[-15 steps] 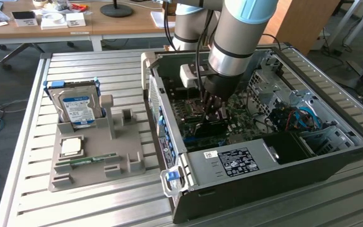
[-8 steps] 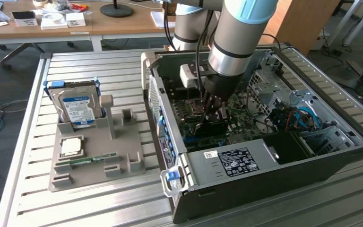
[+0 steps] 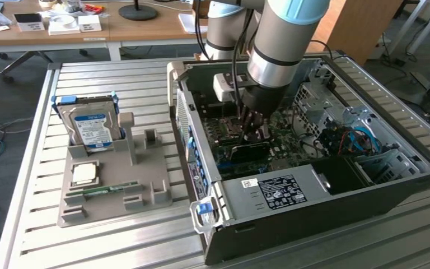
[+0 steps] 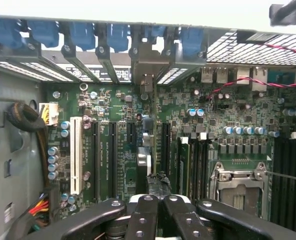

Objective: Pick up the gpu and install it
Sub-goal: 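Press down on the gpu until it lock into place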

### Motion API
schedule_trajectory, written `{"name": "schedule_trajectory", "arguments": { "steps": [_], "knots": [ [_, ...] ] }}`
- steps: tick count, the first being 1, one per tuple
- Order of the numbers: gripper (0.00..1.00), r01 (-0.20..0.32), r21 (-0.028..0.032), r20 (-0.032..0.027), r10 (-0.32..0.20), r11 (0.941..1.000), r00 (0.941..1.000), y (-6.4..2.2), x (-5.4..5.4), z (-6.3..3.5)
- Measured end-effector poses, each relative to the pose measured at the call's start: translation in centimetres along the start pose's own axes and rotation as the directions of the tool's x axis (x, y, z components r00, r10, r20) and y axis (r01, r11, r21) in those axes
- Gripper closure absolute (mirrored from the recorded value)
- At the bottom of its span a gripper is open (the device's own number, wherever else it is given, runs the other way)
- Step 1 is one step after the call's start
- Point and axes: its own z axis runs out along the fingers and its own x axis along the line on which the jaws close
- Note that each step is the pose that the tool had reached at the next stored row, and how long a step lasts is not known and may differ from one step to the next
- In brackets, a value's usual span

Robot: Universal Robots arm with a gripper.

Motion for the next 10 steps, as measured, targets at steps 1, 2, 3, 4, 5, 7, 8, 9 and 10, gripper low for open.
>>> {"name": "schedule_trajectory", "arguments": {
  "steps": [1, 2, 3, 4, 5, 7, 8, 9, 10],
  "knots": [
    [0.89, 0.000, -0.0001, 0.0000, 0.000, 1.0000, 1.0000, 0.01, 0.0, -0.24],
    [0.89, 0.000, -0.0002, -0.0001, 0.000, 1.0000, 1.0000, 0.01, 0.0, -0.48],
    [0.89, 0.000, -0.0002, -0.0002, 0.000, 1.0000, 1.0000, 0.01, -0.1, -0.76],
    [0.89, 0.000, -0.0001, -0.0001, 0.000, 1.0000, 1.0000, 0.02, -0.1, -1.00],
    [0.89, 0.000, -0.0001, -0.0001, 0.000, 1.0000, 1.0000, 0.02, -0.1, -1.26],
    [0.89, 0.000, -0.0002, -0.0002, 0.000, 1.0000, 1.0000, 0.03, -0.1, -1.79],
    [0.89, 0.000, -0.0002, -0.0003, 0.000, 1.0000, 1.0000, 0.04, -0.1, -2.05],
    [0.89, 0.000, -0.0001, -0.0002, 0.000, 1.0000, 1.0000, 0.04, -0.2, -2.31],
    [0.89, 0.000, -0.0002, -0.0002, 0.000, 1.0000, 1.0000, 0.04, -0.2, -2.56]
  ]
}}
